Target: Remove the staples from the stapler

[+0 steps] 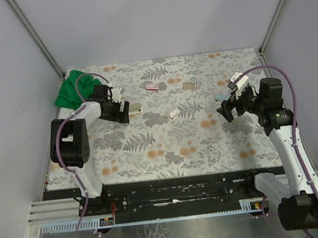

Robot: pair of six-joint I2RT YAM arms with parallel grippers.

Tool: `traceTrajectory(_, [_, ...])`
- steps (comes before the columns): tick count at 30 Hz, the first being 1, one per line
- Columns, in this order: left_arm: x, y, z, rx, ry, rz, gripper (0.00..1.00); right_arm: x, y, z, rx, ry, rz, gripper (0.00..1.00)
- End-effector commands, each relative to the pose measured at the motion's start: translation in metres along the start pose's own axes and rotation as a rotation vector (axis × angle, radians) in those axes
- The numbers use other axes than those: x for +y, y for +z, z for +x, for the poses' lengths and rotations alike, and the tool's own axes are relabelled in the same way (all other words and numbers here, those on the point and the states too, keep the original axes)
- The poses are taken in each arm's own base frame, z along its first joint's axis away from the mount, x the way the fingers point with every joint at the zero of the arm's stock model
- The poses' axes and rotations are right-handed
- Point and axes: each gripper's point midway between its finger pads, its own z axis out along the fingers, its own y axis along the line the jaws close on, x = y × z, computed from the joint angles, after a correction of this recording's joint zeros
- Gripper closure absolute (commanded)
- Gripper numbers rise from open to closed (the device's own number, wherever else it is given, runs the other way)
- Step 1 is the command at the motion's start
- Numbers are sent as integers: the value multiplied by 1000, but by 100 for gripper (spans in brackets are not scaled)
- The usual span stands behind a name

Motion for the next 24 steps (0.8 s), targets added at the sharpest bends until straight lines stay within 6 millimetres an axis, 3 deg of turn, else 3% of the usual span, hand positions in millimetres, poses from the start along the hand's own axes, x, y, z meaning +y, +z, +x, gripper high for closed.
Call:
traceTrajectory(1, [3,7,-14,-32,0,-31,15,-2,-1,-13,-50,-26,8,1])
traceTrajectory(10, [-13,23,-5,17,22,13,30,2,-2,-10,-53,-32,0,1])
traceTrajectory(24, [-32,22,27,79,35,29,52,5,-4,-13,-65,-39,-11,1])
